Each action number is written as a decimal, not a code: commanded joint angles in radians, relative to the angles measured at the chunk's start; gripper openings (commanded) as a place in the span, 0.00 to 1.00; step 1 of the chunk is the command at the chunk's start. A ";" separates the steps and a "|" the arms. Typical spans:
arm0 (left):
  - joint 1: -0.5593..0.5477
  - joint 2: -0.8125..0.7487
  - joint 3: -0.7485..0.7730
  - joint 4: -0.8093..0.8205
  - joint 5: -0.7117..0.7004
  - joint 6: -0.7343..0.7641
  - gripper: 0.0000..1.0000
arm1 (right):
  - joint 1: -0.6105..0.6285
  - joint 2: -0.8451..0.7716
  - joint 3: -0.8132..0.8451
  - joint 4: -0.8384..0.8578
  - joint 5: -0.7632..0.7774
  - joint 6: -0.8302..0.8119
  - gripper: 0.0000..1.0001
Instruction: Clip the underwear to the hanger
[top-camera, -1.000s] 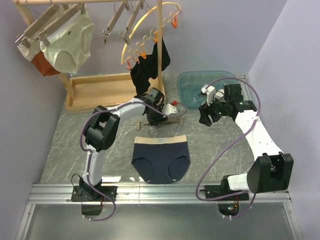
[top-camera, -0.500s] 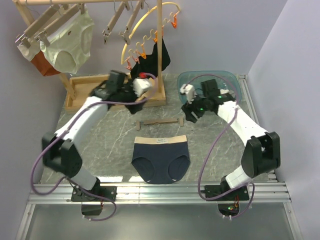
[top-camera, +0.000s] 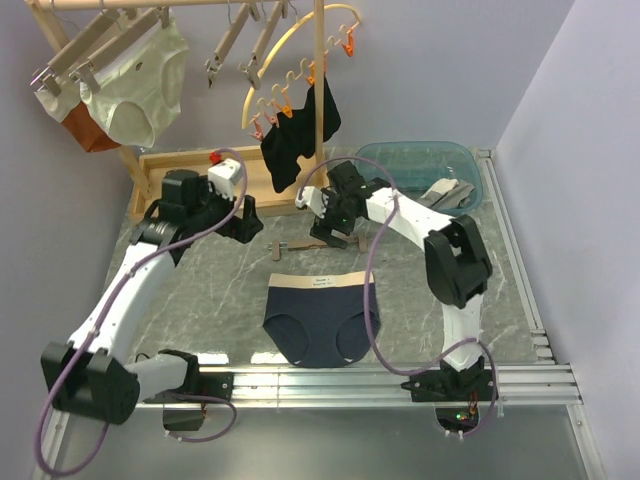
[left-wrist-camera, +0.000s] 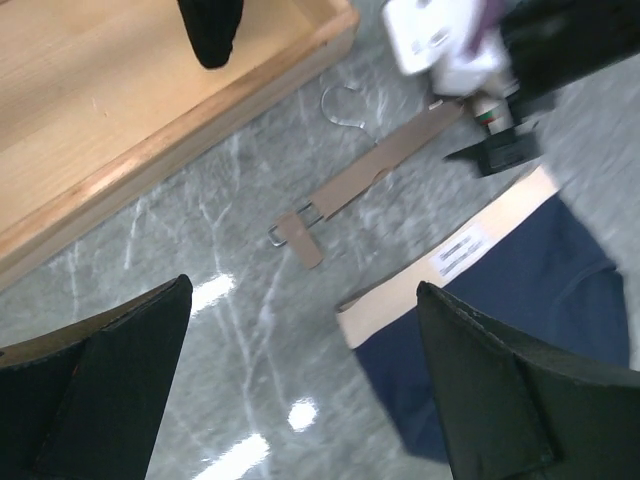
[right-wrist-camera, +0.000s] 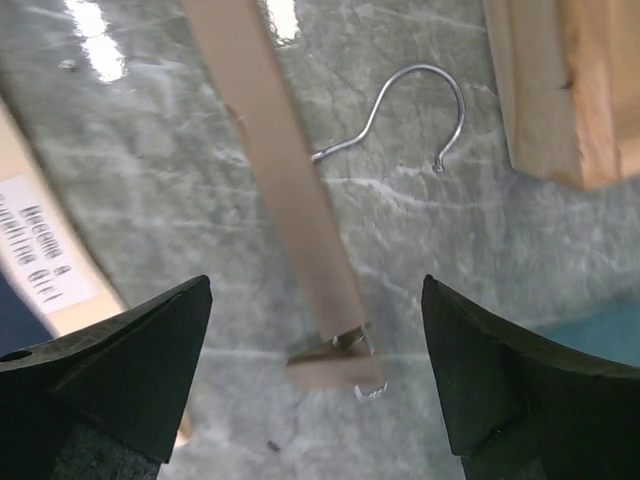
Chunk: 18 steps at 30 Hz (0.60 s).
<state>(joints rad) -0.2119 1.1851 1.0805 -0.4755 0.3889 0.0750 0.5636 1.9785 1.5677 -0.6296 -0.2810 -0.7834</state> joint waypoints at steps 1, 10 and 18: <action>0.020 -0.076 -0.057 0.119 0.042 -0.181 0.99 | -0.005 0.051 0.084 -0.039 -0.010 -0.053 0.92; 0.034 -0.154 -0.140 0.224 0.076 -0.267 0.99 | 0.009 0.146 0.121 -0.010 -0.003 -0.076 0.83; 0.049 -0.021 -0.050 0.067 0.101 -0.199 0.99 | 0.018 0.186 0.137 -0.035 0.002 -0.105 0.72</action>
<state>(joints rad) -0.1730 1.1614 0.9955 -0.3679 0.4641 -0.1333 0.5682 2.1571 1.6650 -0.6502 -0.2798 -0.8623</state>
